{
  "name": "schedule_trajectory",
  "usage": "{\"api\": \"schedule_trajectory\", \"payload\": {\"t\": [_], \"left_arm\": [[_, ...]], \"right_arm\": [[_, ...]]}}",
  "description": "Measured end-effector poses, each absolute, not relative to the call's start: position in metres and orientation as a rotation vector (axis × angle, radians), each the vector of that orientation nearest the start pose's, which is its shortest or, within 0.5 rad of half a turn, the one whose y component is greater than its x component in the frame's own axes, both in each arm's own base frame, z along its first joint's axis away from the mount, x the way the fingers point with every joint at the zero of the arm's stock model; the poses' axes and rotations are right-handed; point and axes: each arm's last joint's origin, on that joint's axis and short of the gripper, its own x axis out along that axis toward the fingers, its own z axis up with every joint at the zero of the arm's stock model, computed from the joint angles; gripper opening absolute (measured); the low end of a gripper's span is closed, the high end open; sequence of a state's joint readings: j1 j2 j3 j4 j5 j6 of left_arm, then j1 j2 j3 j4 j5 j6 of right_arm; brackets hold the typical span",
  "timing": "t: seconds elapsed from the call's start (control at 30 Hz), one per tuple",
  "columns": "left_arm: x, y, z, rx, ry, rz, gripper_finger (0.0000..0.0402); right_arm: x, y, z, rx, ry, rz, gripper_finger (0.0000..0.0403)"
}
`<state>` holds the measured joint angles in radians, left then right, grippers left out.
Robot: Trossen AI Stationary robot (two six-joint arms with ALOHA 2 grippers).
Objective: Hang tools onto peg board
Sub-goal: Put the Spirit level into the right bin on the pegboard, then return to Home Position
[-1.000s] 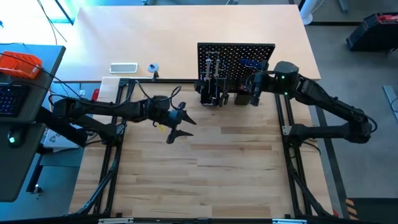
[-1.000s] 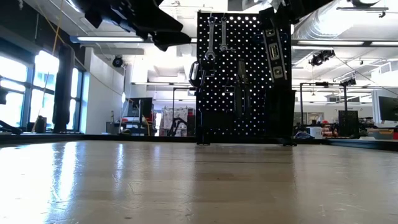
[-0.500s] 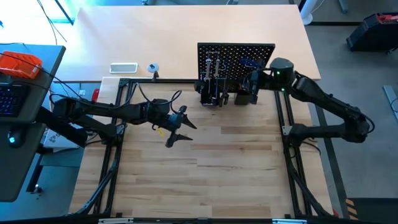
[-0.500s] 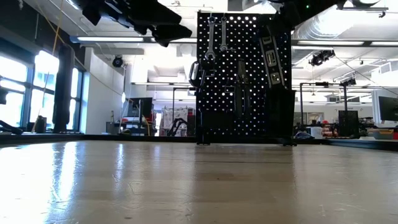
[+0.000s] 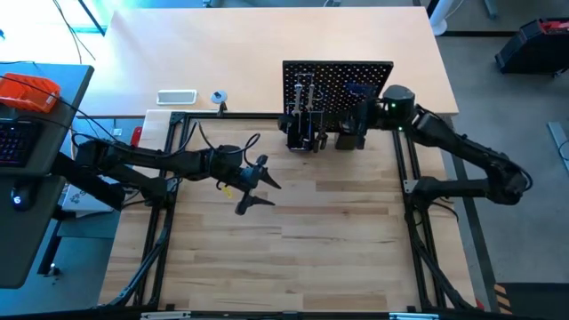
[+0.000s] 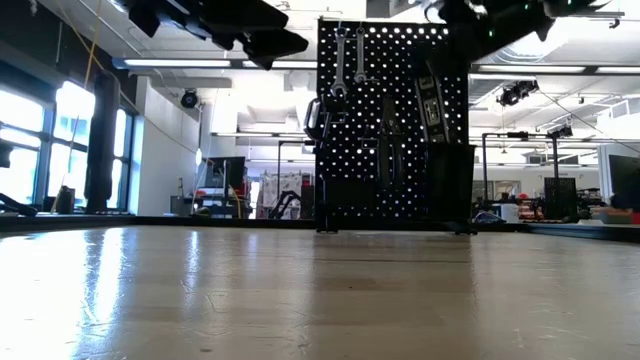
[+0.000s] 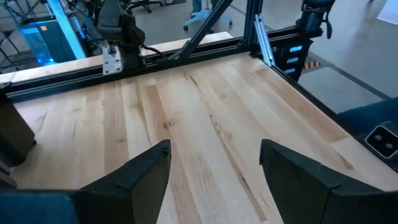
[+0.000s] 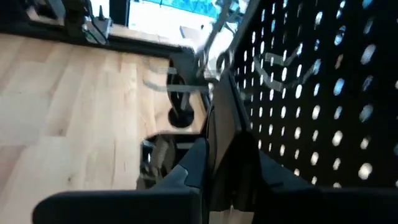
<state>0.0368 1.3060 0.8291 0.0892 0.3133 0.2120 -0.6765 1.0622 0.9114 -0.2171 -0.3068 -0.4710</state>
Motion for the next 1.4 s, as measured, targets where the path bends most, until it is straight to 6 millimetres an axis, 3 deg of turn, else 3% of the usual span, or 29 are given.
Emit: {"api": "schedule_trajectory", "payload": {"t": [0.57, 0.83, 1.1, 1.4], "left_arm": [[0.285, 0.001, 0.264, 0.134, 0.347, -0.310, 0.0241], [0.285, -0.001, 0.264, 0.119, 0.349, -0.316, 0.0241], [0.284, -0.003, 0.263, 0.100, 0.358, -0.319, 0.0241], [0.278, -0.002, 0.268, 0.127, 0.370, -0.289, 0.0241]], "right_arm": [[0.178, -0.148, 0.284, -0.219, 0.408, -0.296, 0.0048], [0.176, -0.148, 0.279, -0.165, 0.427, -0.319, 0.0085], [0.169, -0.138, 0.294, -0.176, 0.361, -0.374, 0.0131], [0.140, -0.096, 0.335, -0.189, 0.140, -0.391, 0.0185]]}}
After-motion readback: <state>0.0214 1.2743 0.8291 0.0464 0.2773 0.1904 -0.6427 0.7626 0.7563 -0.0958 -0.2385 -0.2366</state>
